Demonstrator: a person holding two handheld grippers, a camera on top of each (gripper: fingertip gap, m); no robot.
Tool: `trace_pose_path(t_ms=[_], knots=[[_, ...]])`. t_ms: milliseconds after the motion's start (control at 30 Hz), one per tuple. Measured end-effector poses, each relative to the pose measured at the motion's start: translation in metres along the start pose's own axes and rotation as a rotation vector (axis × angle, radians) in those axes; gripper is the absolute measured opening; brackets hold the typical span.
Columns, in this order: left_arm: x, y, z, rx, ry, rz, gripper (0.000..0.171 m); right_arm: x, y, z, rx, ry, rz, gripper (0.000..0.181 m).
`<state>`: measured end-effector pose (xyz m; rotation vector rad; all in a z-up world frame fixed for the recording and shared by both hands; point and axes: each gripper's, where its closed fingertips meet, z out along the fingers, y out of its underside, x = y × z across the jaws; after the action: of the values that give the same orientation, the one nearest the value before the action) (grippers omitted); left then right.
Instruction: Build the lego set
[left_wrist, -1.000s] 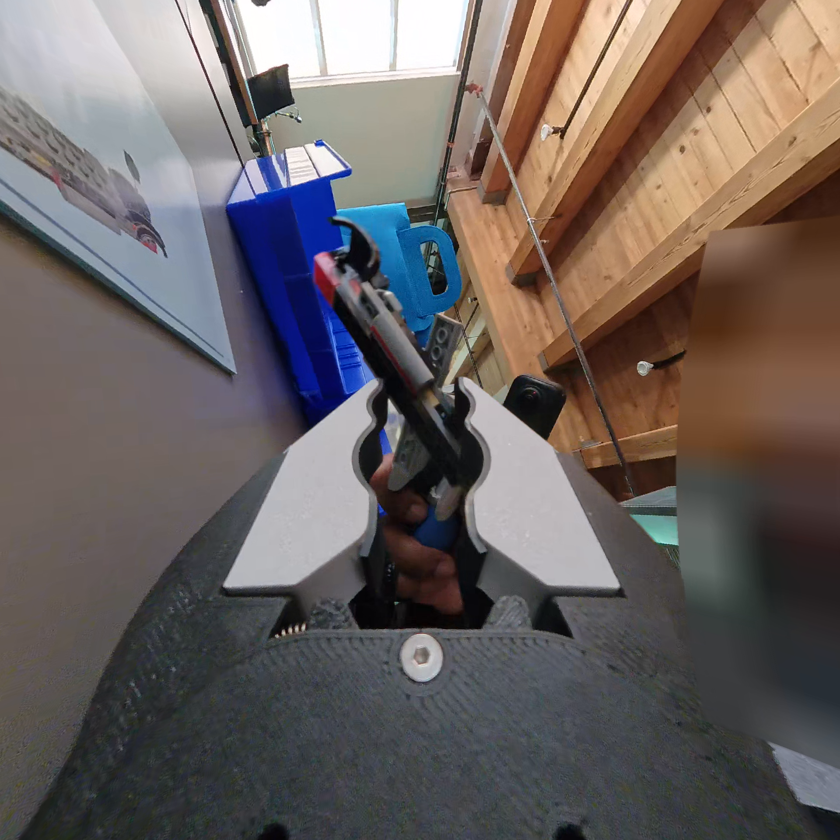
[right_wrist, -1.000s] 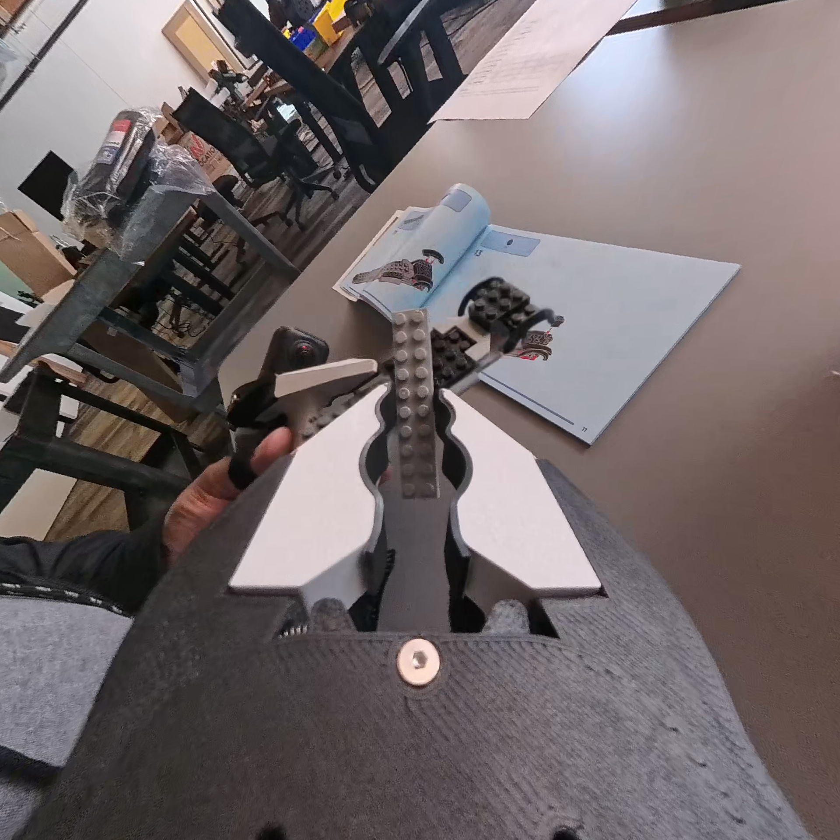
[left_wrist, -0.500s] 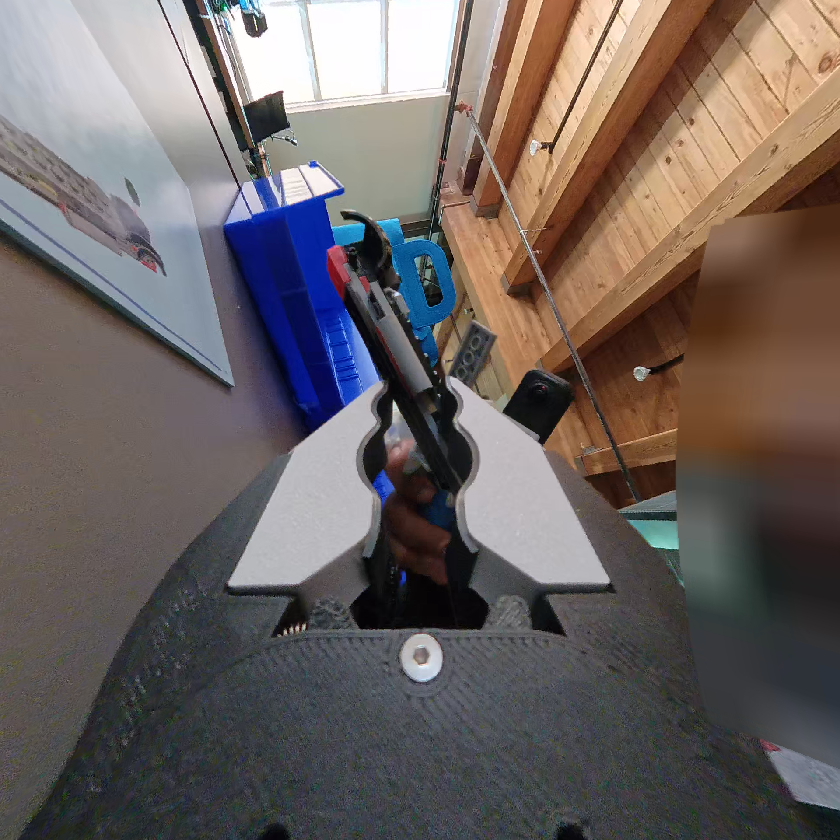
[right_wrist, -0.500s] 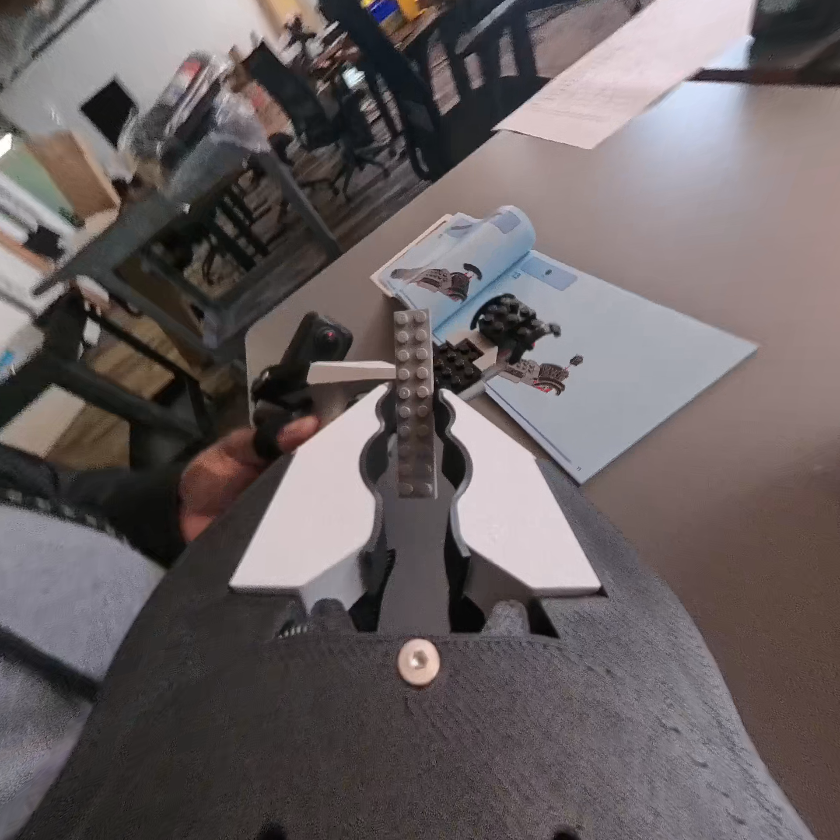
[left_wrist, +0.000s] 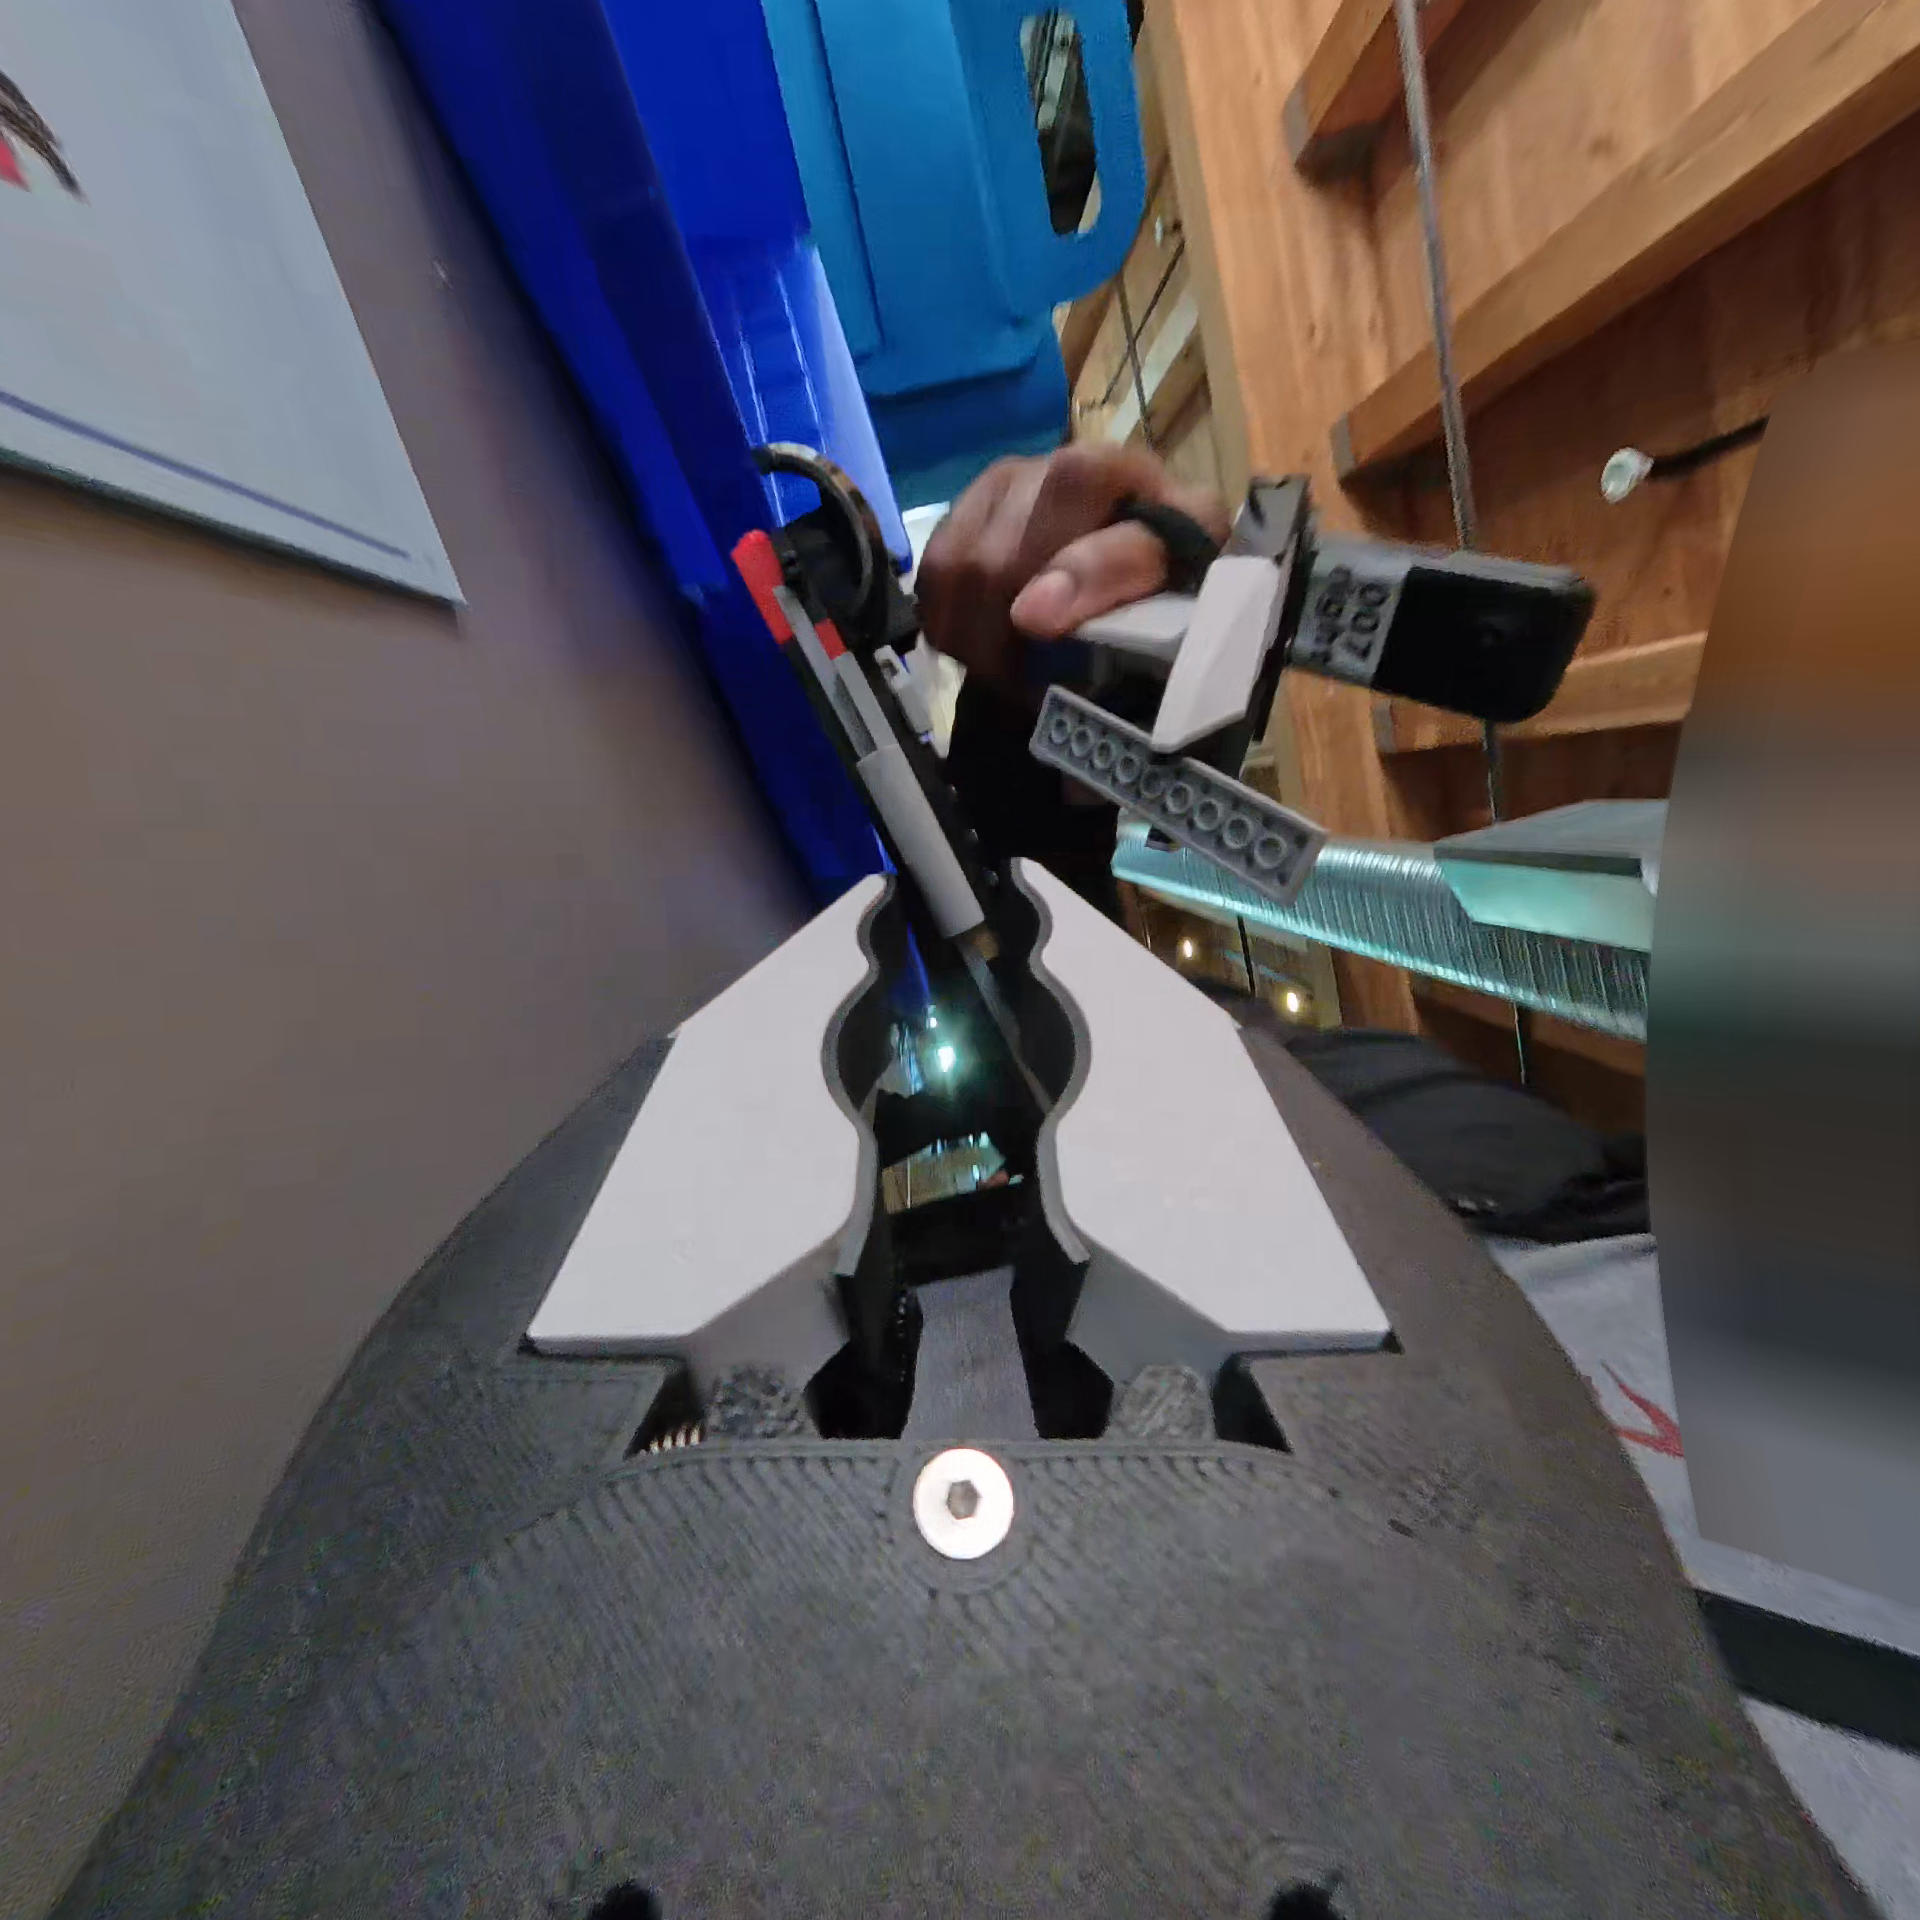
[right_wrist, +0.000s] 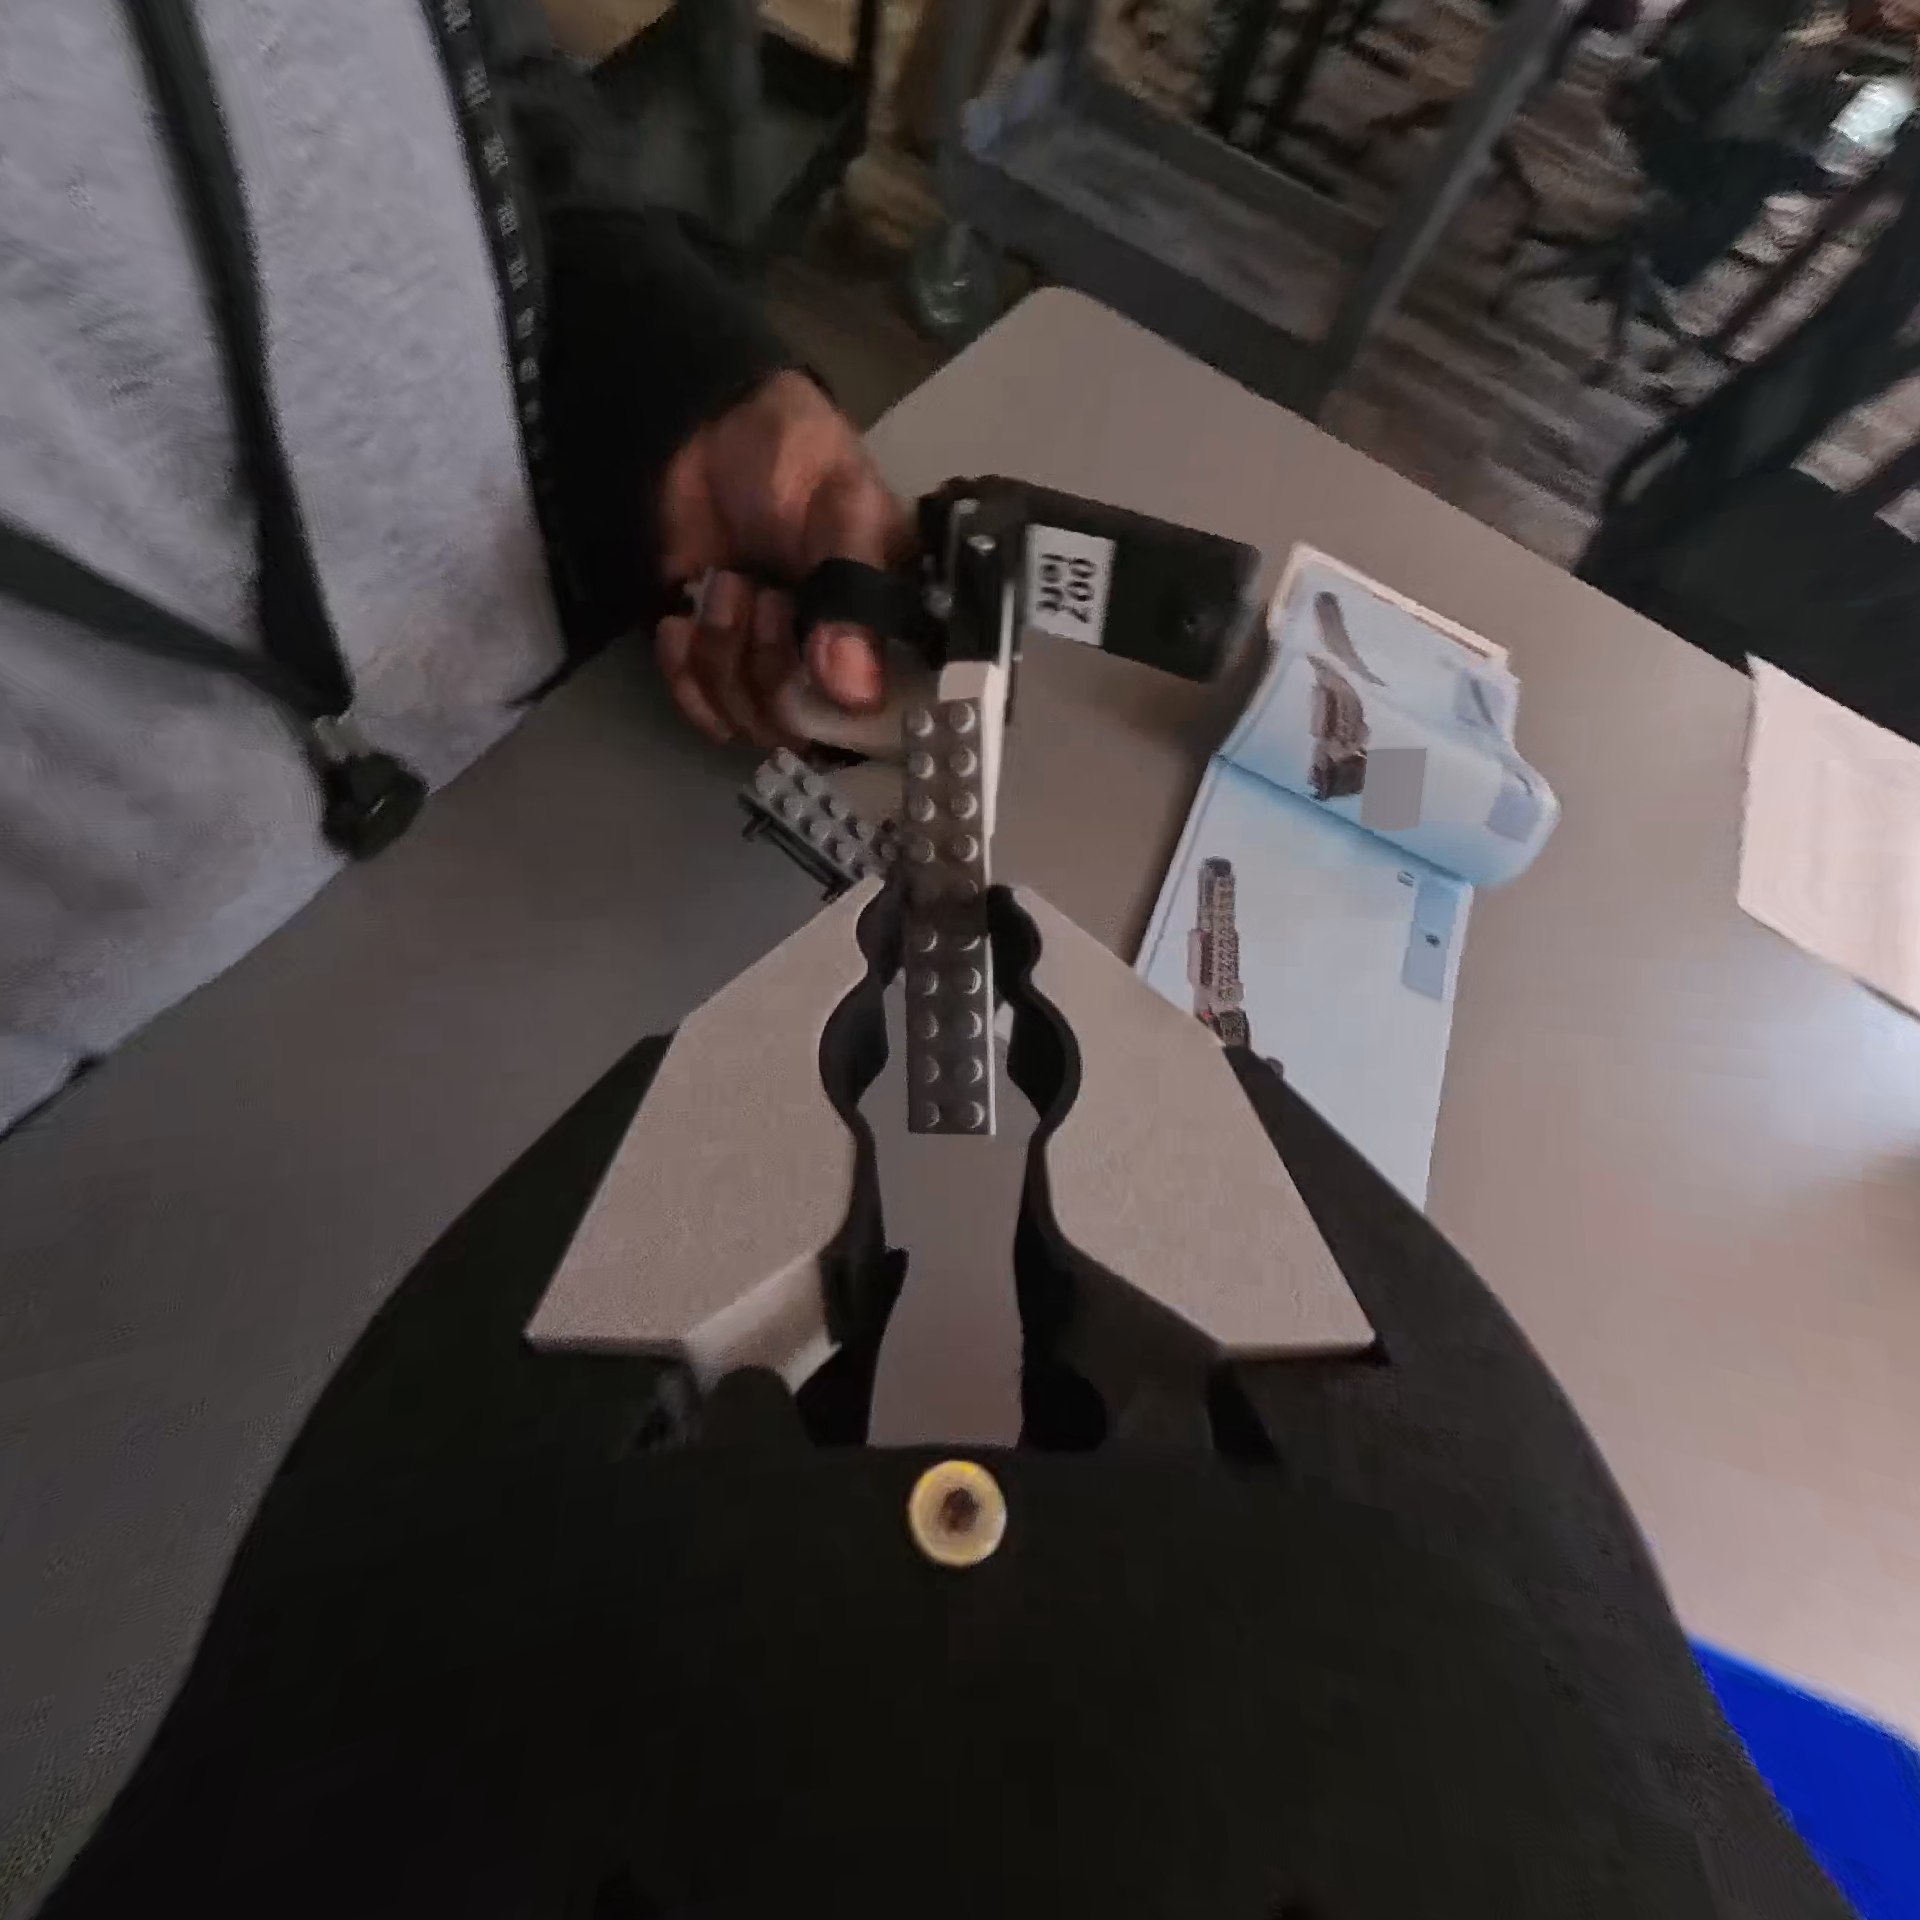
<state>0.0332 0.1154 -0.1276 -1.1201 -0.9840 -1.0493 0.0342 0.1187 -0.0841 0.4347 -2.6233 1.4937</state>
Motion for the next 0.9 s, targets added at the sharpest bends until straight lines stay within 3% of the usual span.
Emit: trace_pose_path(t_ms=[267,467,733,900], knots=[[0.0,0.027,0.007,-0.178,0.008,-0.009,0.017,-0.029,0.008,0.015,-0.153,-0.322,-0.12,0.019],[0.005,0.038,0.009,-0.243,0.036,-0.009,0.017,-0.038,0.013,0.021,-0.208,-0.451,-0.174,0.02],[0.011,0.036,0.007,-0.22,0.082,-0.022,0.017,-0.035,0.015,0.028,-0.18,-0.427,-0.216,0.02],[0.014,0.031,0.007,-0.194,0.093,0.007,0.017,-0.024,0.012,0.025,-0.148,-0.317,-0.178,0.038]])
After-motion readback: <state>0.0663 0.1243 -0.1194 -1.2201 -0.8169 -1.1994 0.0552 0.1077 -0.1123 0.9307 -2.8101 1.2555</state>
